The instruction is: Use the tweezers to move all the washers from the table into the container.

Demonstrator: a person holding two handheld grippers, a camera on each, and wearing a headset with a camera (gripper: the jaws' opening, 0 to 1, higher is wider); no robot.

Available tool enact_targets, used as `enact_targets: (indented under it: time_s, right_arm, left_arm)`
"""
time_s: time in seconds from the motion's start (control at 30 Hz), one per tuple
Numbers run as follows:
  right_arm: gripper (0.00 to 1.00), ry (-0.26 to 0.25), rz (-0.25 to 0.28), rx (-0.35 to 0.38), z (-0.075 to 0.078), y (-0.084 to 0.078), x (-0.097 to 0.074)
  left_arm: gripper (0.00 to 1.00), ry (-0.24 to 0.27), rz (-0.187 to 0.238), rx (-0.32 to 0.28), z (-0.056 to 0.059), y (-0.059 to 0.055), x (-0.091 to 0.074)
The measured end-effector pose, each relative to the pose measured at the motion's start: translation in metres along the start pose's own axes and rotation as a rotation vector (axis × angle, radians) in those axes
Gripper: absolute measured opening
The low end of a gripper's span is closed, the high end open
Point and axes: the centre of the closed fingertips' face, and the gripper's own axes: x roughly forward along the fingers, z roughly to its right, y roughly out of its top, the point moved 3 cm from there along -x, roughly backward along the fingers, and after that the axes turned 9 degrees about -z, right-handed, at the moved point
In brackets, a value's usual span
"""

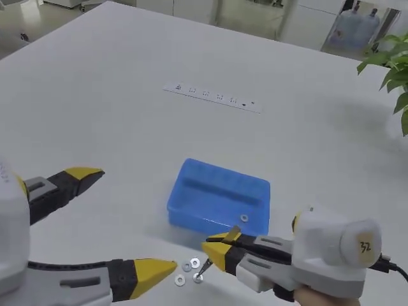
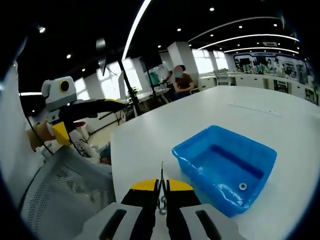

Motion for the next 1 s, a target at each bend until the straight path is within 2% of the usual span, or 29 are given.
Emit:
enact_targets:
  time_s: [0.13,0.3,0.33,0.47,0.6,0.77,0.9,1.0]
  right_arm:
    - [0.02,-0.006,-0.023,-0.019,-0.005,-0.004,0.003]
    - [0.02,-0.05,-0.066,-0.112,-0.01,-0.009,0.004]
    - [0.03,-0.053,-0.056,-0.135,-0.012,-0.008,0.005]
    - [0.03,-0.056,-0.079,-0.183,-0.022,-0.012,0.006]
    - [0.03,-0.094,-0.094,-0.225,-0.027,-0.015,0.006]
    - [0.03,-0.138,-0.098,-0.207,-0.024,-0.013,0.008]
    - [0.03,-0.169,-0.098,-0.186,-0.021,-0.01,0.012]
    - [0.02,-0.216,-0.091,-0.129,-0.017,-0.009,0.012]
  left_arm:
    - [0.9,0.001,0.011,0.001,0.002,0.0,-0.004]
    - [0.9,0.007,0.025,-0.003,0.003,-0.001,-0.011]
    - [0.9,0.007,0.028,-0.005,0.004,-0.001,-0.012]
    - [0.9,0.005,0.027,-0.003,0.007,-0.003,-0.016]
    - [0.89,0.003,0.03,0.006,0.009,-0.003,-0.023]
    - [0.88,-0.01,0.036,0.026,0.008,-0.002,-0.03]
    - [0.88,-0.017,0.035,0.043,0.002,-0.003,-0.033]
    - [0.88,-0.04,0.035,0.062,-0.004,-0.002,-0.036]
